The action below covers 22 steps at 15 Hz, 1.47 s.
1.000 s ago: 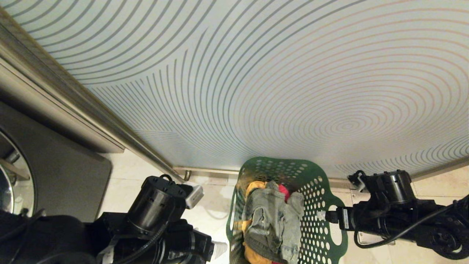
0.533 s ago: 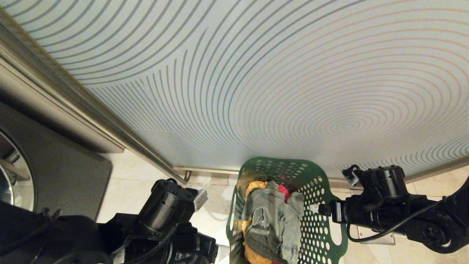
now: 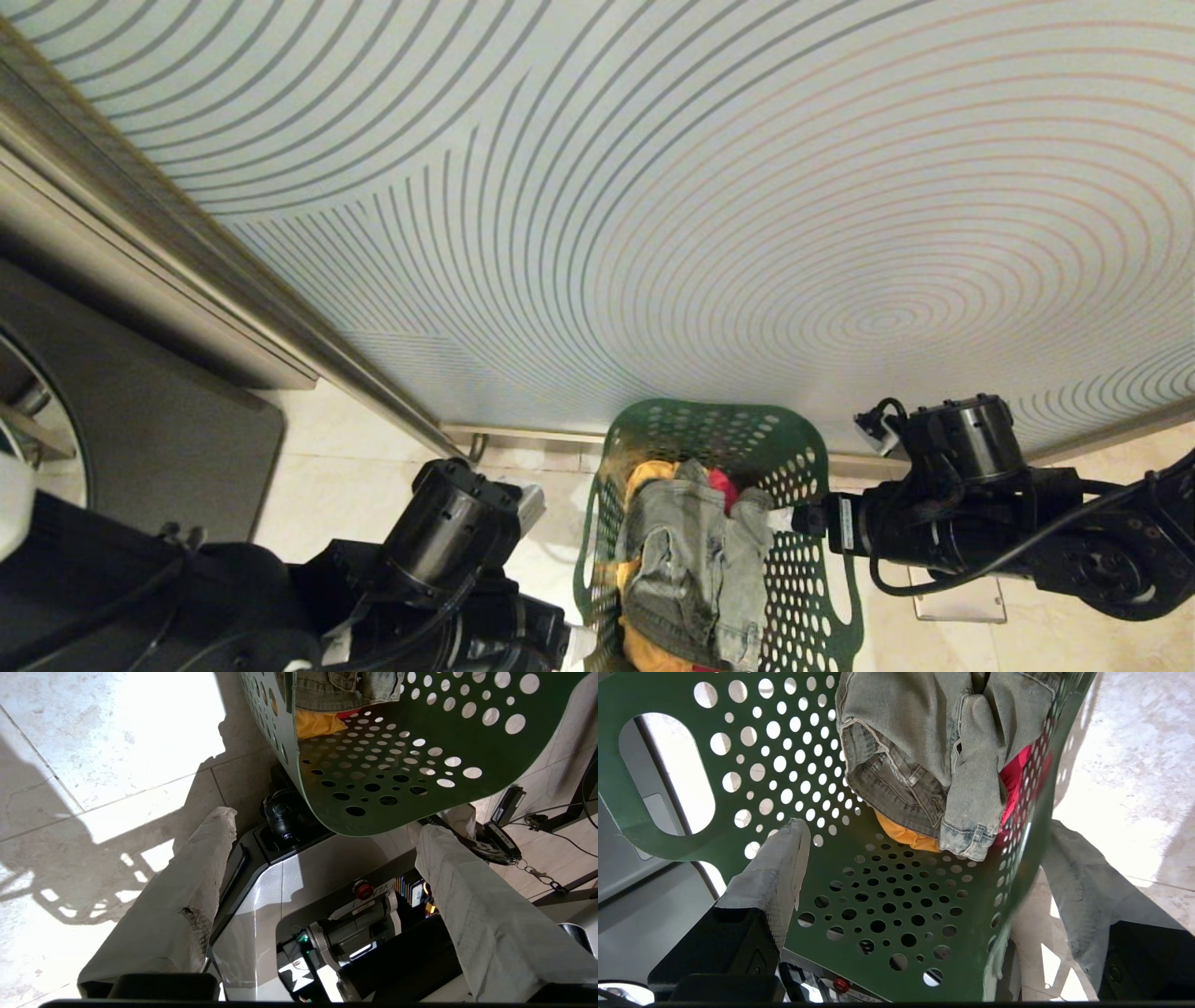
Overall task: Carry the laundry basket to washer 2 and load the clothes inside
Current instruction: Pick up the clothes basket and put it beside the washing machine
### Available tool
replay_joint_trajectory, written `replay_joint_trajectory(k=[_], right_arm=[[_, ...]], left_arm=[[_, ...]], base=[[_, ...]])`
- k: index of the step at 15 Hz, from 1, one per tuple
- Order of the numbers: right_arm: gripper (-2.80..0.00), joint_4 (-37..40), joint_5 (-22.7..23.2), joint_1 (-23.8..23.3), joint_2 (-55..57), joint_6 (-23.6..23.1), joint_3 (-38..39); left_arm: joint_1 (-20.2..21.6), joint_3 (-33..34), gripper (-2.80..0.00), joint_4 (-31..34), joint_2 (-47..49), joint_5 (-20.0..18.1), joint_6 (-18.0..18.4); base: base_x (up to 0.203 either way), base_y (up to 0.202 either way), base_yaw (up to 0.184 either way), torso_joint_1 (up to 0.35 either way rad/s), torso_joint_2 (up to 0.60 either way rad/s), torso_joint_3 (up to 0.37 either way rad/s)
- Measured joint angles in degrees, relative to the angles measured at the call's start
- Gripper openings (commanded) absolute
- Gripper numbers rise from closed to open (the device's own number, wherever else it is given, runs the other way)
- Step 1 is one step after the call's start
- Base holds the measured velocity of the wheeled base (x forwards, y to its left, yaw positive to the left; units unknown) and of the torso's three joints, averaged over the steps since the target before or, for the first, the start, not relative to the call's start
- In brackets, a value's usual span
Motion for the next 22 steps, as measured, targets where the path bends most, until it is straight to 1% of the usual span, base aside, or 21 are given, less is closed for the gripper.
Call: replay_joint_trajectory(k=[3,6,12,15,16,17,19,20,22], right_arm=[[0.0,-0.8,0.2,0.2,1.6,0.3,0.0],[0.0,-5.2,0.2,0.2,3.8,0.7,0.5],[0.0,-6.8,0.1,0.7,6.9,1.0,1.6],[0.0,-6.8,0.1,0.9,7.4,1.0,1.6],[0.0,-6.8,-0.1,0.9,7.4,0.9,1.6],[0.0,-6.8,-0.2,0.9,7.5,0.9,1.6],[0.0,-6.7,-0.4,0.9,7.4,0.9,1.7],[0.0,-6.7,-0.5,0.9,7.4,0.9,1.8],[0.0,-6.7,-0.5,0.9,7.5,0.9,2.0]], left_arm=[[0.0,0.0,0.0,0.0,0.5,0.0,0.0],[-0.1,-0.3,0.0,0.0,0.9,0.0,0.1],[-0.8,-2.5,0.0,-0.1,3.6,-0.2,-0.1],[-1.7,-5.2,0.0,-2.3,7.1,0.3,-1.7],[-2.0,-6.1,0.0,-4.2,8.6,1.3,-2.3],[-2.3,-6.9,0.0,-6.0,10.4,3.0,-2.6],[-2.8,-8.5,0.0,-11.2,14.4,7.6,-2.8],[-3.2,-9.2,0.0,-13.6,16.1,9.2,-2.8],[-3.8,-10.8,0.0,-16.3,19.3,11.2,-3.0]], base=[[0.0,0.0,0.0,0.0,0.0,0.0],[0.0,0.0,0.0,0.0,0.0,0.0],[0.0,0.0,0.0,0.0,0.0,0.0],[0.0,0.0,0.0,0.0,0.0,0.0],[0.0,0.0,0.0,0.0,0.0,0.0],[0.0,0.0,0.0,0.0,0.0,0.0],[0.0,0.0,0.0,0.0,0.0,0.0],[0.0,0.0,0.0,0.0,0.0,0.0],[0.0,0.0,0.0,0.0,0.0,0.0]])
